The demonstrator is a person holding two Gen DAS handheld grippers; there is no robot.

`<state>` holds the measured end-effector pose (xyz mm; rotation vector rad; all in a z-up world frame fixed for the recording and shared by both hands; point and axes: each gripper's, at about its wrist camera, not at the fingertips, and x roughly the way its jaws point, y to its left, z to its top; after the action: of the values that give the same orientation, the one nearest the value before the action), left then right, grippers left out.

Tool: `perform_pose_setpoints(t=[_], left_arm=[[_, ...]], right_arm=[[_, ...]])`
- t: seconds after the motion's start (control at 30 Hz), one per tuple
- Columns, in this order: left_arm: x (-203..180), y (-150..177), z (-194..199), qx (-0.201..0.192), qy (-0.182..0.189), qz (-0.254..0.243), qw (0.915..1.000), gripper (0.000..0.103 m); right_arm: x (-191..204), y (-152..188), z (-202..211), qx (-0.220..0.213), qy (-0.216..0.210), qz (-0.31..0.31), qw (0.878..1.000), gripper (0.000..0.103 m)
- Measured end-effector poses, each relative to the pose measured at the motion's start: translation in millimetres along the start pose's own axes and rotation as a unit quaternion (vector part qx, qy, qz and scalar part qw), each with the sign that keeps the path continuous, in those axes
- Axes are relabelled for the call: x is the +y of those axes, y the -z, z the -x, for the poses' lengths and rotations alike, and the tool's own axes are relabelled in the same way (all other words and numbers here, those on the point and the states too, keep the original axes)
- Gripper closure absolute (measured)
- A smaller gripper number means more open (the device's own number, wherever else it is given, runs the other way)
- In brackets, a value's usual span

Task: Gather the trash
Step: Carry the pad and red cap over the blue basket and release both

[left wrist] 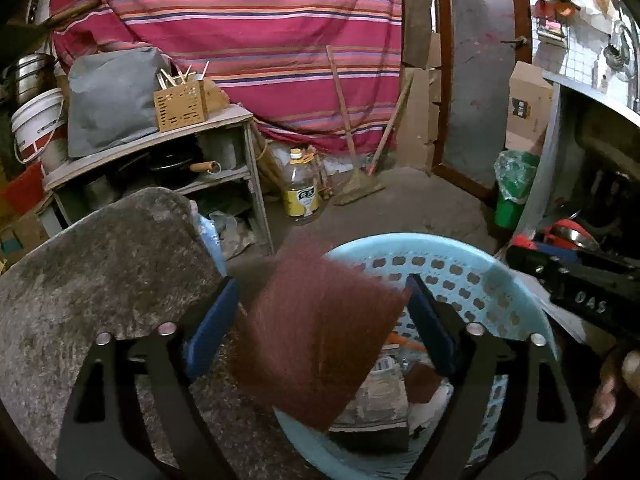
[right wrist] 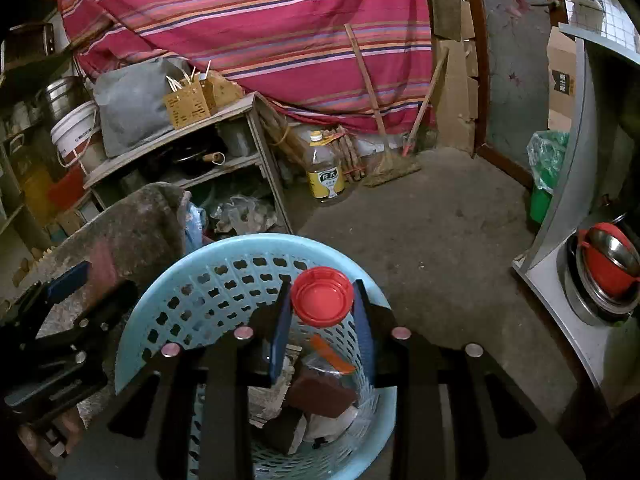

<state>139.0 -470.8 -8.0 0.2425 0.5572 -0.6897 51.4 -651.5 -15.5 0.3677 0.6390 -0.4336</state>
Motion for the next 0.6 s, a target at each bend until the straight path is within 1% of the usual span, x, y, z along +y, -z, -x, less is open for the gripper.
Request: perform_pose_setpoints(t=[0.07, 0.17, 0.23, 0.4, 0.57, 0.6], left_arm=[[0, -2, 5, -0.007, 0.003, 0.001, 1.0, 0.007], [2, -3, 13, -0.015, -0.005, -0.009, 0.9998, 0.007], [8, -3, 19, -0.022, -0.018, -0.01, 0.9995, 0.006], [42, -2, 37, -0.03, -0.051, 0.015, 0.9982, 0.005], [82, 2, 57, -0.037, -0.083, 0.044, 0.9949, 0.005], [92, 4, 63, -0.038, -0.091, 0.049, 0.9939, 0.005]], right_arm=[[1, 1, 0, 0.0, 0.0, 0.002, 1.0, 0.073], [6, 0, 0, 0.002, -0.001, 0.007, 1.0, 0.073], [8, 0, -1, 0.004, -0.001, 0.011, 1.0, 0.073], [19, -1, -5, 0.008, -0.001, 0.021, 1.0, 0.073], [43, -2, -11, 0.009, 0.003, 0.042, 0.999, 0.071], [48, -2, -12, 0.009, -0.001, 0.043, 0.999, 0.064]])
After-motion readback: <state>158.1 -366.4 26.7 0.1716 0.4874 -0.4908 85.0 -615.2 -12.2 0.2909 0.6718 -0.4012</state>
